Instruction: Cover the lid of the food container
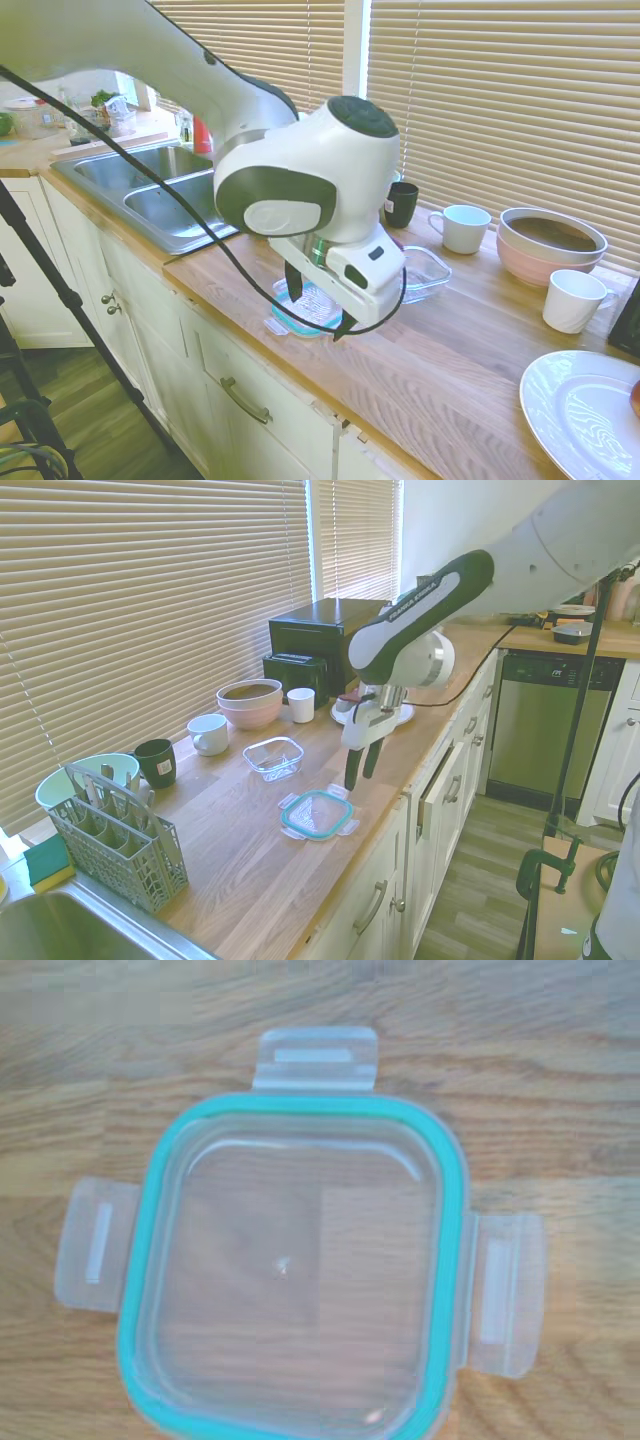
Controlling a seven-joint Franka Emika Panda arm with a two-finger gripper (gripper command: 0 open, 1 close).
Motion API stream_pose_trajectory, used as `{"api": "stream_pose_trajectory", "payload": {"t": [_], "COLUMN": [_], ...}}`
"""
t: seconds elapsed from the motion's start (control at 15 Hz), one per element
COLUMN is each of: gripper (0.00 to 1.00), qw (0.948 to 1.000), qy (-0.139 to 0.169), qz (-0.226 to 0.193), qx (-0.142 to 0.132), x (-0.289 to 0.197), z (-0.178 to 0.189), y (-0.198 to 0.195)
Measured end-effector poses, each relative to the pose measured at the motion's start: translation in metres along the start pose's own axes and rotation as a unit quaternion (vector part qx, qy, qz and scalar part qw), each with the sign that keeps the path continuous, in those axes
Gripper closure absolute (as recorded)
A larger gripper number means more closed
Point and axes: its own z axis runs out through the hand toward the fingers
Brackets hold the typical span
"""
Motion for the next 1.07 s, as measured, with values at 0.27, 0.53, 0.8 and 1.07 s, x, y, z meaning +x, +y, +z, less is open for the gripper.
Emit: {"api": "stream_pose_trajectory", "payload": {"t": [0.27,0.53,0.8,1.07], "gripper": [0.00,0.00,0.00,0.00], "qw": [0.9997,0.9989,0.9980,0.9974], "qy": [-0.015,-0.038,-0.054,-0.063], "qz": [-0.002,-0.006,-0.009,-0.010], "qx": [0.018,0.026,0.032,0.035], "x": [0.023,0.035,0.043,0.049], "z": [0.011,0.023,0.036,0.037], "y": [-0.001,0.000,-0.003,-0.009]}}
